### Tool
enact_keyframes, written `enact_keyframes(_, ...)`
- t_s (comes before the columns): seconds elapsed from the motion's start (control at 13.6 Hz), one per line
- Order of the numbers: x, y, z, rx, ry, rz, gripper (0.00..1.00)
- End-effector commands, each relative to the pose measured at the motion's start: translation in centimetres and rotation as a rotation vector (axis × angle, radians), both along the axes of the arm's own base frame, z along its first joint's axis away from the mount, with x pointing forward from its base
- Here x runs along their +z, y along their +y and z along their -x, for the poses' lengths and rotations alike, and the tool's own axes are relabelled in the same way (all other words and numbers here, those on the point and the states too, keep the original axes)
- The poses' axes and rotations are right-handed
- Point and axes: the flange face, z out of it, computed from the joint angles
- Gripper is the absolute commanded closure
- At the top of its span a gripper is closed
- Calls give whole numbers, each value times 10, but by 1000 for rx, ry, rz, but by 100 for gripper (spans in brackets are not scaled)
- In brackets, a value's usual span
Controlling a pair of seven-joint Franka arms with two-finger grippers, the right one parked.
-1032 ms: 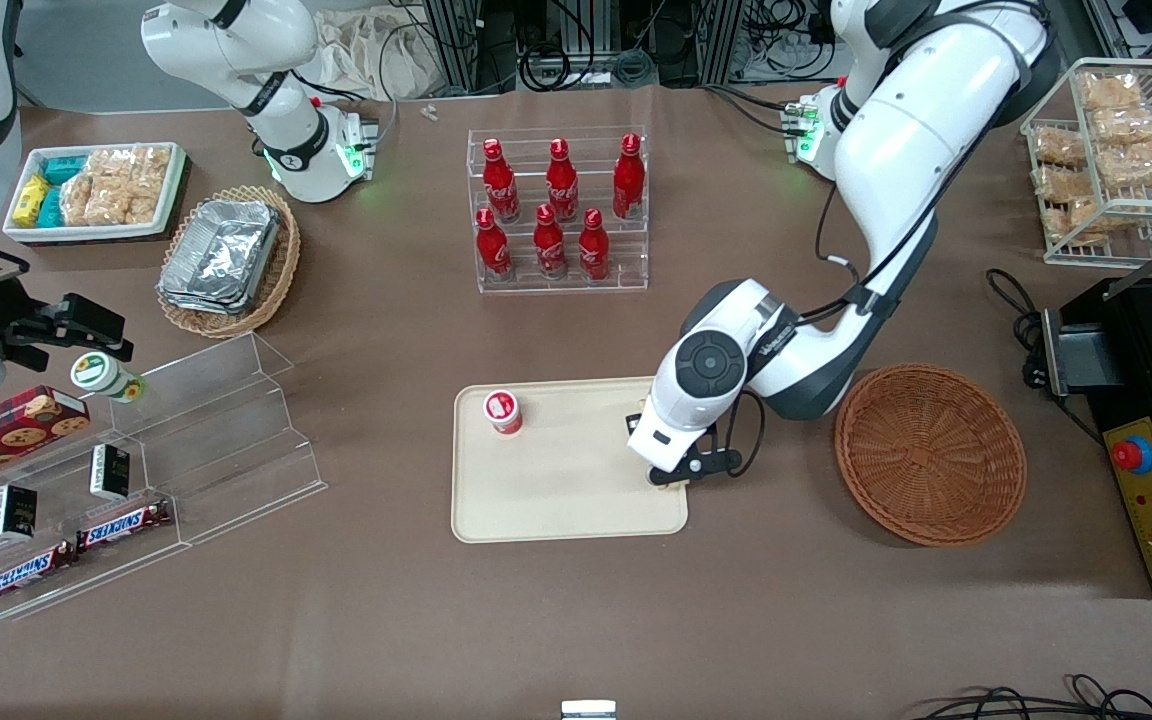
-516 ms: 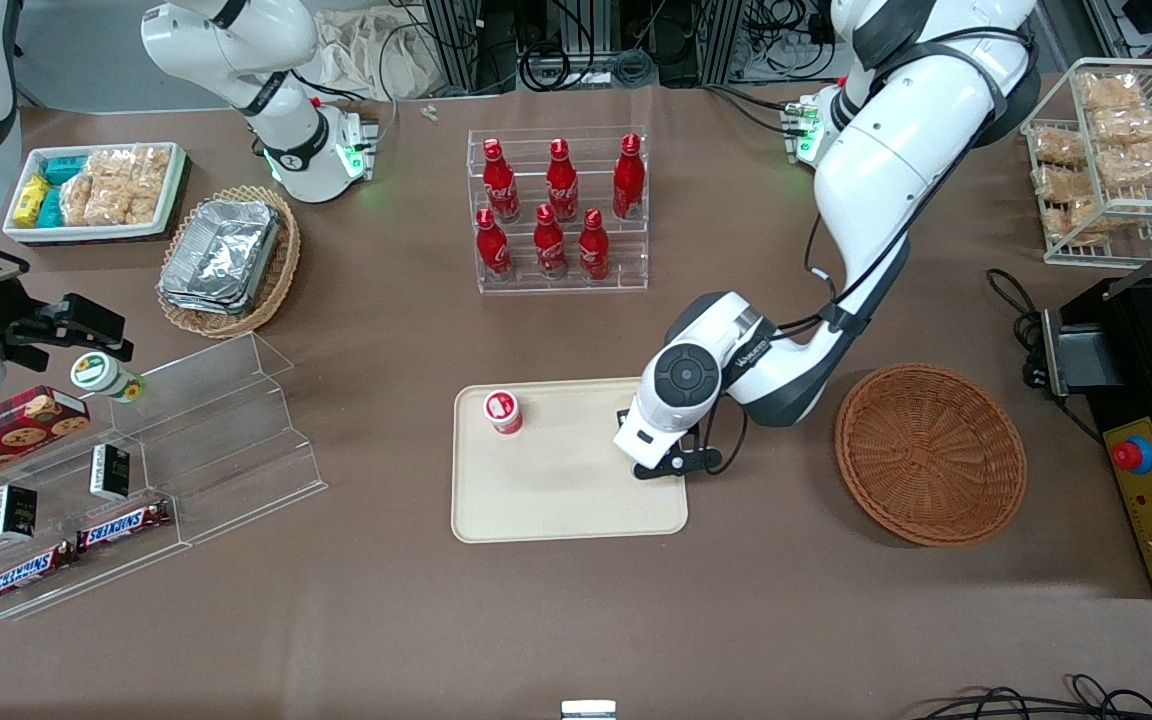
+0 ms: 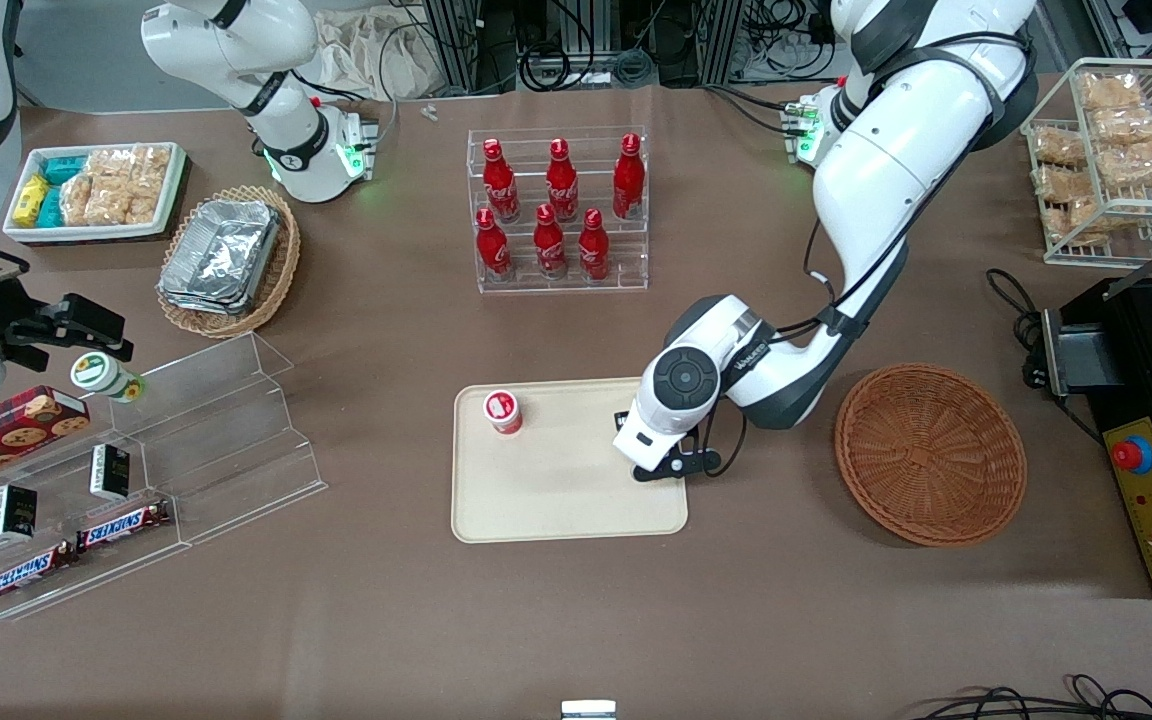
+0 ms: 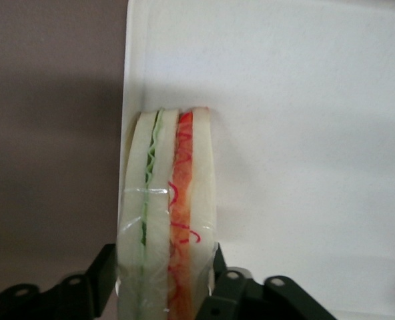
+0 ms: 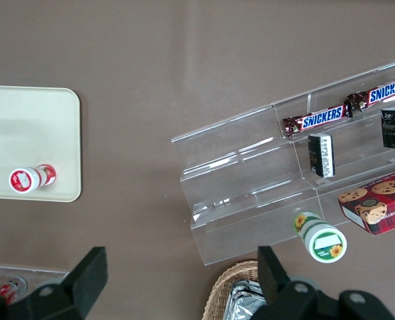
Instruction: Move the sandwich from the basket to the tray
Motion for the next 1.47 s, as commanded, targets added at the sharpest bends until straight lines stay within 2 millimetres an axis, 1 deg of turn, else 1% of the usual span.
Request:
enact_keyframes(0.0, 45, 3, -19, 45, -68, 20, 0)
enact_keyframes(0.07, 72, 11, -28, 89, -96, 34, 0)
enact_keyframes(0.15, 91, 38, -43, 150, -102, 47, 0)
enact_keyframes(0.22, 112, 56, -50, 175, -91, 59, 0)
enact_keyframes(0.29, 140, 70, -51, 178, -94, 49, 0)
enact_keyframes(0.37, 156, 95, -58, 190, -98, 32, 0)
enact_keyframes(0.52, 187, 125, -57, 158, -93, -20, 1)
enact_keyframes(0.59, 197, 150, -60, 139, -81, -47, 1)
enact_keyframes(0.66, 212, 176, -63, 105, -83, -56, 1)
enact_keyframes(0.74, 226, 196, -63, 81, -70, -45, 1)
enact_keyframes(0.81, 237, 225, -66, 69, -53, -43, 1)
enact_keyframes(0.96, 259, 275, -58, 14, -32, -31, 1)
enact_keyframes(1.03, 269, 300, -51, -18, -29, -25, 1)
enact_keyframes(1.18, 281, 351, -30, -61, -27, -26, 0)
enact_keyframes(1.25, 283, 371, -21, -85, -25, -26, 0)
enact_keyframes(1.4, 287, 400, -13, -124, -18, -26, 0)
